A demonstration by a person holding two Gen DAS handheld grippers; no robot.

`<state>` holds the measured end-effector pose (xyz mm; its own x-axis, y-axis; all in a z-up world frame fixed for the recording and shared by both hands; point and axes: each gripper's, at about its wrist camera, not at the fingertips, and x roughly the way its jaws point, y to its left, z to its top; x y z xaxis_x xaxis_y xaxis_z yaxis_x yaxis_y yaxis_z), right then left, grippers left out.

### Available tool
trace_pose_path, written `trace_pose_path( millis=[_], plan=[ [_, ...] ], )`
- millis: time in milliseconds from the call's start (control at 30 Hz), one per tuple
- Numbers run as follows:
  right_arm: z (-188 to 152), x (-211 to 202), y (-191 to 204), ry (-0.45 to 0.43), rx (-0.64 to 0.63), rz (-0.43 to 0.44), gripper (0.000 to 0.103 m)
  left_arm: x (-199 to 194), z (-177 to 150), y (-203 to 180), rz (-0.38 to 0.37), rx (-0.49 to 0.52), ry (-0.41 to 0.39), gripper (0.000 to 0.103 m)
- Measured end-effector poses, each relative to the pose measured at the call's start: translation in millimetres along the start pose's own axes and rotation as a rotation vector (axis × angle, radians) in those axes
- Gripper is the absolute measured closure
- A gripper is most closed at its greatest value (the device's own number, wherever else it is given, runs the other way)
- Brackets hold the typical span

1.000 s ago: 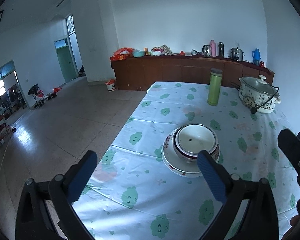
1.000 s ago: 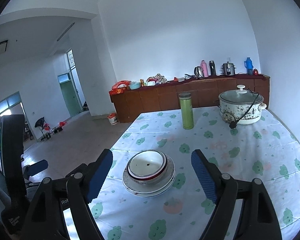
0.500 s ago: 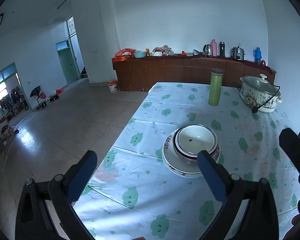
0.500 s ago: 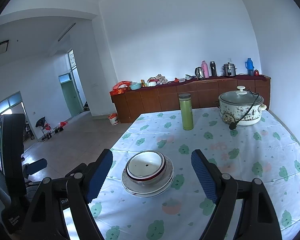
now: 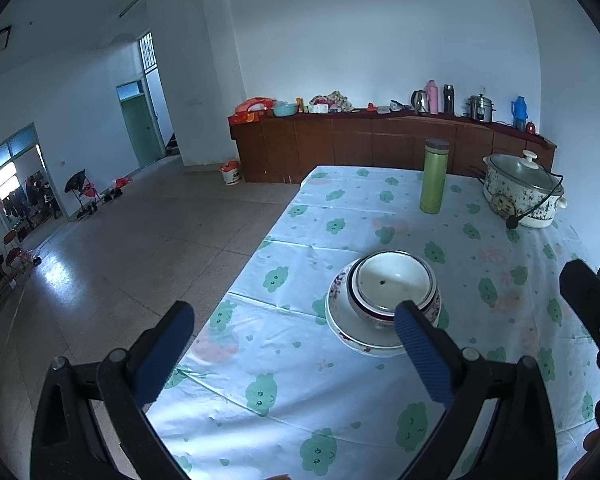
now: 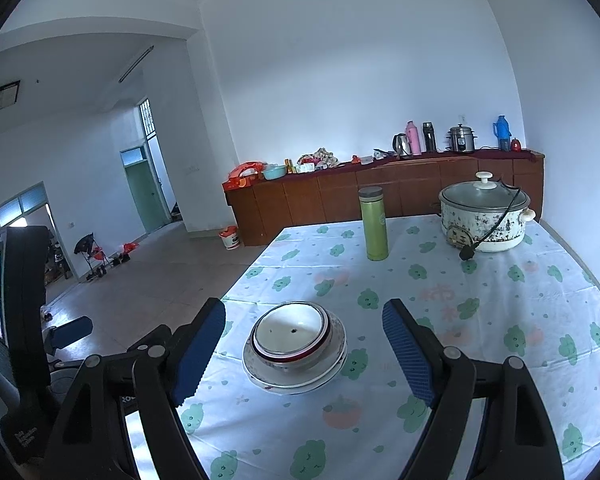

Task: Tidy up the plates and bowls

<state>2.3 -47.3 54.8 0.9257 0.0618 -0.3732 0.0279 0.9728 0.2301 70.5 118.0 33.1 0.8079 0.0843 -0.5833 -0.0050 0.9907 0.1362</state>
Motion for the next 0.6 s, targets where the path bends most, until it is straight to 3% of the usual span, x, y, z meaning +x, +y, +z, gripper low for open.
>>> trace_pose_path(
  millis=[600],
  plan=[
    [2.8,1.9,-5.1,0.002,0.003,-0.007,0.02,0.6,5.5,-3.2,-0.009,0.003,0.005,0.001]
  ],
)
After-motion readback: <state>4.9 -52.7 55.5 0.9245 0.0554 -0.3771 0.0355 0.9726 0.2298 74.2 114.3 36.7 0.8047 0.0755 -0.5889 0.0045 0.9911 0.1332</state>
